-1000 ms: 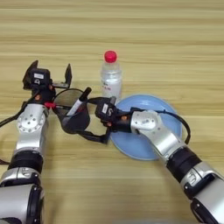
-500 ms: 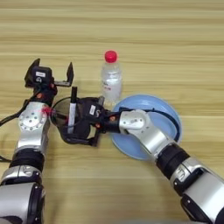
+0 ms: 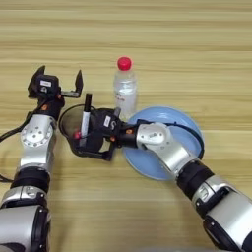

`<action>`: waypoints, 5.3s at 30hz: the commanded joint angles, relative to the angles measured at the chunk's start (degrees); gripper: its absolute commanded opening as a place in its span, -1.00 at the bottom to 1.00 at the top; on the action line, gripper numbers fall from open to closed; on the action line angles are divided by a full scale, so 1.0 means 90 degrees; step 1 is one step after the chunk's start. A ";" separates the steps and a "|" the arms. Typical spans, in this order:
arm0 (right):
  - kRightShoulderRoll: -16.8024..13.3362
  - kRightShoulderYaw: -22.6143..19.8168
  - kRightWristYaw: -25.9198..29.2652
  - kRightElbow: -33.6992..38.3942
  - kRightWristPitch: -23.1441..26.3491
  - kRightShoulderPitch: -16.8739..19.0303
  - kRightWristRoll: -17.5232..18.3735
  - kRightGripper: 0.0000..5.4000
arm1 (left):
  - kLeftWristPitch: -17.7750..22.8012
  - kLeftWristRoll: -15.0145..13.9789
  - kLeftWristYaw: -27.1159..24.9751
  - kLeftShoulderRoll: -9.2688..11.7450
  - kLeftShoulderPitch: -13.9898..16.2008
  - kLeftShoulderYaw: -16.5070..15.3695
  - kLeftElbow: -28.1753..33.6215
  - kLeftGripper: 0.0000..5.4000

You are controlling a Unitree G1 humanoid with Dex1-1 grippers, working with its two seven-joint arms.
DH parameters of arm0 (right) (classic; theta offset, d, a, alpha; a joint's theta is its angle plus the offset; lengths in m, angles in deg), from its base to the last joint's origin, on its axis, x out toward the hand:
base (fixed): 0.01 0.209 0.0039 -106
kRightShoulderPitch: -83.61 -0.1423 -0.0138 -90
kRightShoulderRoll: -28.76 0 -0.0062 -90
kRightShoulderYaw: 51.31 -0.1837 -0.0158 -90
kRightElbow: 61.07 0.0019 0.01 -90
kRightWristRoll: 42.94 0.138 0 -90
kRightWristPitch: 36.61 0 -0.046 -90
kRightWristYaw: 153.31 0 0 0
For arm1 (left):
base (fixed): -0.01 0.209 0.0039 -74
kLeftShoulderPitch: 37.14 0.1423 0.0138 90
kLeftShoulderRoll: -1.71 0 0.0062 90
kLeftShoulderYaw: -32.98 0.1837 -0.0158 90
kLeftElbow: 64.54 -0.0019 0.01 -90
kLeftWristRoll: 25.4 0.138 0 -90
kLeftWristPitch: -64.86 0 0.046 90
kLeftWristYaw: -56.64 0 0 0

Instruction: Move the objects on the table

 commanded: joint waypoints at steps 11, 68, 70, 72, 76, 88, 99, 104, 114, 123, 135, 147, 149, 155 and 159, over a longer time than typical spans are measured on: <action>-0.0978 -0.0599 0.0896 0.2844 0.0868 0.0656 0.0936 0.80 | -0.0013 0.0054 0.0000 0.0048 -0.0078 0.0035 -0.0103 1.00; -0.3416 -0.1270 0.1236 0.3924 0.1564 0.2443 0.1442 0.80 | -0.0007 0.0002 -0.0184 0.0174 0.0037 -0.0012 0.0064 1.00; -0.3413 -0.1278 0.1221 0.3900 0.1538 0.2455 0.1434 0.80 | -0.0012 -0.0015 -0.0205 0.0170 0.0046 -0.0013 0.0080 1.00; -0.3411 -0.1288 0.1214 0.3893 0.1525 0.2470 0.1434 0.91 | -0.0014 -0.0022 -0.0218 0.0168 0.0047 -0.0013 0.0084 1.00; -0.3410 -0.1313 0.1211 0.3904 0.1511 0.2502 0.1451 0.98 | -0.0015 -0.0027 -0.0240 0.0164 0.0046 -0.0013 0.0081 1.00; -0.3737 -0.1645 0.1556 0.4493 0.1342 0.2748 0.1843 0.98 | -0.0027 -0.0036 -0.0262 0.0166 0.0049 -0.0031 0.0071 1.00; -0.4431 -0.2060 0.2220 0.4197 0.0693 0.3272 0.2017 0.98 | -0.0044 -0.0044 -0.0325 0.0204 -0.0008 -0.0052 -0.0002 1.00; -0.4555 -0.2371 0.2268 0.3691 0.0483 0.3147 0.2086 0.98 | -0.0053 -0.0037 -0.0342 0.0209 -0.0046 -0.0057 -0.0050 1.00; -0.4473 -0.3263 0.1883 0.2664 0.0303 0.2402 0.2420 0.98 | -0.0082 -0.0061 -0.0423 0.0203 -0.0110 -0.0067 -0.0133 1.00; -0.3979 -0.3941 0.0549 0.1842 0.0217 0.1544 0.2510 0.98 | -0.0108 -0.0076 -0.0466 0.0210 -0.0114 -0.0087 -0.0150 1.00; -0.3638 -0.4144 -0.0558 0.0961 0.0125 0.0980 0.2295 0.98 | -0.0293 -0.0267 -0.0734 0.0122 0.0008 -0.0054 0.0145 1.00; -0.3411 -0.4161 -0.1544 0.0554 -0.0477 0.0887 0.1858 0.98 | -0.0270 -0.0353 -0.0878 0.0031 0.0129 -0.0049 0.0363 1.00; -0.3321 -0.4172 -0.1789 0.0504 -0.0652 0.0902 0.1786 0.98 | -0.0258 -0.0346 -0.0878 0.0019 0.0144 -0.0044 0.0385 1.00; -0.3063 -0.4156 -0.2488 0.0310 -0.1252 0.0902 0.1505 0.98 | -0.0237 -0.0344 -0.0879 0.0010 0.0168 -0.0043 0.0428 1.00; -0.2820 -0.4220 -0.2990 0.0089 -0.1647 0.0942 0.1430 0.98 | -0.0232 -0.0340 -0.0868 0.0004 0.0194 -0.0045 0.0466 1.00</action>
